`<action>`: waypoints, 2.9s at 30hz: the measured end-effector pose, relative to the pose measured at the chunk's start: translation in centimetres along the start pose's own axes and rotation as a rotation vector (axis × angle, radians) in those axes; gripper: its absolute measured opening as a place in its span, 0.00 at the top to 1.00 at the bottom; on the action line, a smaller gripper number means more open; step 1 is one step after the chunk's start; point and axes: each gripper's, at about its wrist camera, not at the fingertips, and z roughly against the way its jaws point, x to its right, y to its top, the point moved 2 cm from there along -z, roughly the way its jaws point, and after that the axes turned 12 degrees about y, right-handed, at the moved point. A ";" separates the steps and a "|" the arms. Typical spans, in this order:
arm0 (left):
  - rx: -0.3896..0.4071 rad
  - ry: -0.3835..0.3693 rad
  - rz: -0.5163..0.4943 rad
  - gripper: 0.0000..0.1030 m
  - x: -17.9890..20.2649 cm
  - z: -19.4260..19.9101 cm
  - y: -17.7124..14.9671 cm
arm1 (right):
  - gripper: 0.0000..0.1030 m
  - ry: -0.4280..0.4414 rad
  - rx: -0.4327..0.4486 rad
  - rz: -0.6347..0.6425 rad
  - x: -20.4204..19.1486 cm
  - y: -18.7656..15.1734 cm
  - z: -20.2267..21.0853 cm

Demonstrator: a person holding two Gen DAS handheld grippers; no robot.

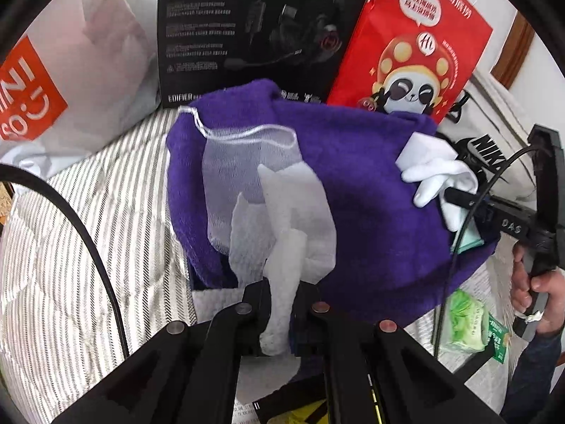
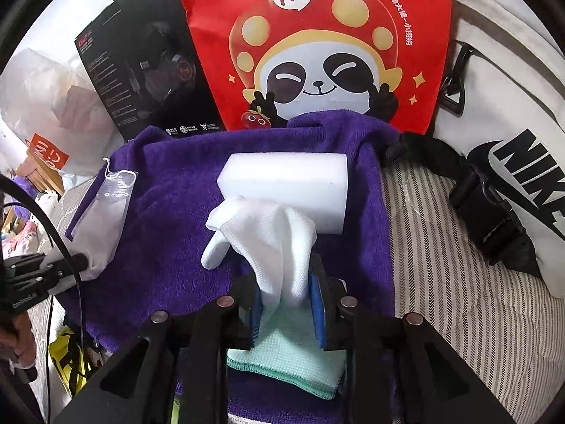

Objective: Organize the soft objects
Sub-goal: 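Carry the wipe and the glove over the purple towel with both grippers, then lower the glove onto the towel and open the right gripper while the left lays the wipe down, then open the left gripper and withdraw it from the wipe on the towel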

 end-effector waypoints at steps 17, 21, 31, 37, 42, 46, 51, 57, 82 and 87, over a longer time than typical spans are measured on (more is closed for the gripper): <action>-0.031 -0.035 -0.027 0.60 0.9 0.7 -0.9 | 0.26 -0.055 -0.009 0.036 -0.7 -0.6 1.5; -0.021 -0.021 -0.043 0.57 1.3 1.7 -1.4 | 0.25 -0.059 0.002 0.016 -0.7 -0.7 2.6; 0.019 -0.011 -0.046 0.56 0.9 5.8 -2.7 | 0.25 -0.056 0.053 -0.024 -1.9 -1.9 6.8; 0.039 -0.020 -0.067 0.56 0.7 8.1 -5.3 | 0.25 -0.056 0.078 -0.027 -3.5 -4.0 9.7; 0.003 -0.030 -0.080 0.57 1.2 7.0 -7.7 | 0.25 -0.057 0.088 -0.035 -4.1 -6.5 11.5; -0.010 0.000 -0.095 0.57 1.5 6.1 -8.9 | 0.25 -0.066 0.074 -0.040 -4.1 -8.5 12.5; 0.008 -0.009 -0.047 0.57 0.4 6.6 -8.6 | 0.25 -0.069 0.050 -0.045 -4.0 -10.1 12.6; 0.019 -0.008 -0.003 0.82 -0.9 6.0 -5.7 | 0.25 -0.038 0.040 -0.074 -4.0 -11.0 12.2; -0.050 -0.022 -0.030 0.94 2.3 -0.5 0.0 | 0.25 -0.031 -0.006 -0.152 -1.1 -11.6 10.7; -0.062 -0.039 -0.025 0.81 2.0 -0.5 -0.3 | 0.25 -0.019 -0.017 -0.162 -1.2 -11.8 10.3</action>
